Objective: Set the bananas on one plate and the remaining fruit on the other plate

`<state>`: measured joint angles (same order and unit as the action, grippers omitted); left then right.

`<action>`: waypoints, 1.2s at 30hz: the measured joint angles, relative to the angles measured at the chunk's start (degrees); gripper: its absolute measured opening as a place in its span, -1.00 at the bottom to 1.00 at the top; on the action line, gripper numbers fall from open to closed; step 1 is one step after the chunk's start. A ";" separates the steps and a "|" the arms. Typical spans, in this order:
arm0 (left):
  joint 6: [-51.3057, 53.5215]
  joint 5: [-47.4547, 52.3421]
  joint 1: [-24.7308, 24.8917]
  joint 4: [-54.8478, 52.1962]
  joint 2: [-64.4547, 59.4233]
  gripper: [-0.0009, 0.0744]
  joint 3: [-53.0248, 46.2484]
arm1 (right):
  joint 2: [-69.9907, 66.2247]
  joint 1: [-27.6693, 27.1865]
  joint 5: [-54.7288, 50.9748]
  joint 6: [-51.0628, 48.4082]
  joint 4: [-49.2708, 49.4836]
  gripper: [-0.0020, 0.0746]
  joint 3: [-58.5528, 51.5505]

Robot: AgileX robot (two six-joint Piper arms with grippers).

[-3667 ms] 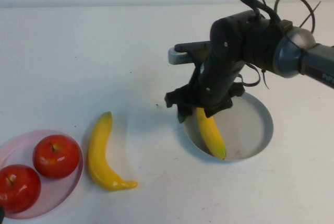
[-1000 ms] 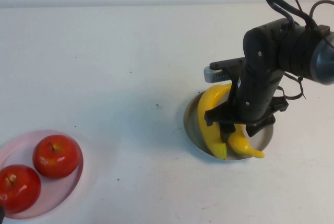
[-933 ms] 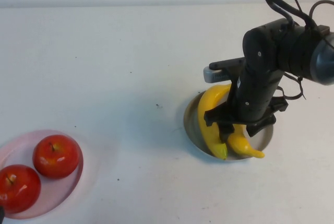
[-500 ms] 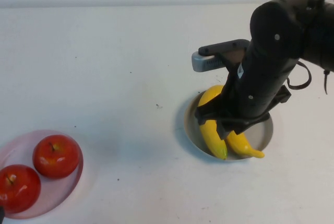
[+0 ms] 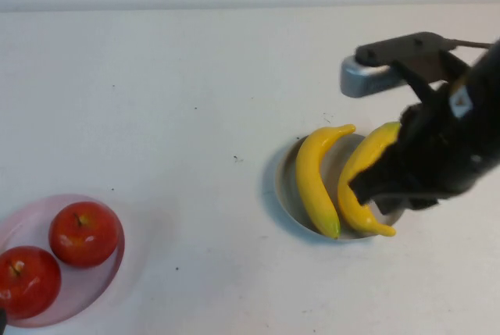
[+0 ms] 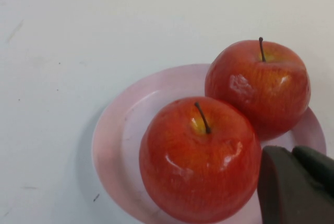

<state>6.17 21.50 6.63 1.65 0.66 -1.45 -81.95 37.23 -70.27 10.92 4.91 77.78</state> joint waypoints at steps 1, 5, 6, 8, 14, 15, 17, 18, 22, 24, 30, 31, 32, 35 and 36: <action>0.00 0.00 0.00 0.00 0.00 -0.97 0.00 | 2.64 0.00 -0.03 -0.15 0.11 -0.98 -2.17; 0.00 0.00 0.00 0.00 0.00 -0.97 0.00 | 12.61 0.00 -0.92 -0.36 0.21 -0.99 -9.87; 0.00 0.00 0.00 0.00 0.00 -0.97 0.00 | 14.93 0.00 -0.90 -0.36 0.30 -0.99 -10.84; 0.00 0.00 0.00 0.00 0.00 -0.97 0.00 | 19.20 0.00 -0.95 -0.36 0.17 -0.99 -12.95; 0.00 0.00 0.00 0.00 0.00 -0.97 0.00 | 29.06 0.00 5.24 -4.13 -3.04 -0.99 -21.91; 0.00 0.00 0.00 0.00 0.00 -0.97 0.00 | 30.49 0.00 7.29 -4.13 -3.54 -0.99 -24.62; 0.00 0.00 0.00 0.00 0.00 -0.97 0.00 | 32.99 0.00 11.17 -2.36 -4.40 -0.99 -29.07; 0.00 0.00 0.00 0.00 0.00 -0.97 0.00 | 33.92 0.00 13.25 -1.12 -4.91 -0.99 -31.22; 0.00 0.03 0.00 0.00 0.00 -0.97 0.00 | 39.30 -4.25 27.79 0.68 -5.25 -0.99 -43.30; 0.00 0.03 0.00 0.00 0.00 -0.97 0.00 | 43.12 -9.32 37.40 0.68 -4.91 -0.99 -50.74; 0.00 0.03 0.00 0.00 0.00 -0.97 0.00 | 60.13 -22.80 60.65 0.68 -3.97 -0.99 -72.35; 0.00 0.03 0.00 0.00 0.00 -0.97 0.00 | 62.29 -24.12 63.26 0.68 -4.60 -0.99 -74.71; 0.00 0.03 0.00 0.00 0.00 -0.97 0.00 | 64.82 -25.64 65.70 0.68 -5.61 -0.99 -77.00; 0.00 0.03 0.00 0.00 0.00 -0.97 0.00 | 71.26 -28.87 65.65 0.68 -7.79 -0.99 -79.12; 0.00 0.03 0.00 0.00 0.00 -0.97 0.00 | 73.16 -29.56 64.72 0.50 -8.50 -0.99 -79.19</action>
<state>6.17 21.53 6.63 1.65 0.66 -1.45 -8.79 7.68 -5.56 11.41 -3.60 -1.41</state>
